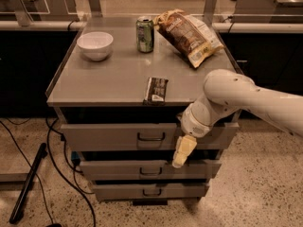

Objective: Open top drawer

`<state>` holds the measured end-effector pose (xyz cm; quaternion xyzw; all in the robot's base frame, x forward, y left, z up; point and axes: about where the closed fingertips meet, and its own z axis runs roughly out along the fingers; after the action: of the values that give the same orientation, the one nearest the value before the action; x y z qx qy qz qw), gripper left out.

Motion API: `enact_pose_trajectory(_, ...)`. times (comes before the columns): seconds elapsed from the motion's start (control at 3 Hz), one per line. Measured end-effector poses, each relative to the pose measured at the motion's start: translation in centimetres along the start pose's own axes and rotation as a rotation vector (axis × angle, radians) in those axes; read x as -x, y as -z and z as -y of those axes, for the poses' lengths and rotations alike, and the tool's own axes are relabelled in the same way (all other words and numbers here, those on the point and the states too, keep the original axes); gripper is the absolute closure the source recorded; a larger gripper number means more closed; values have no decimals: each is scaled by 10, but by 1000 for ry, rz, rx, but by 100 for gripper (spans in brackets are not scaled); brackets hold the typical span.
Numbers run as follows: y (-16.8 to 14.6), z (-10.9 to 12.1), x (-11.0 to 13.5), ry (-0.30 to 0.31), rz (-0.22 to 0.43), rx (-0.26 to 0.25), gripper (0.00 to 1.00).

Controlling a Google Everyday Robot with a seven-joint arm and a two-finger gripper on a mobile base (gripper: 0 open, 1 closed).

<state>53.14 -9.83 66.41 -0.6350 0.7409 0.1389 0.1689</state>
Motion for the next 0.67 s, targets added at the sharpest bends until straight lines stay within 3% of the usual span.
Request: enact_pose_trajectory(0.67, 13, -39, -15, -11, -39, 99, 0)
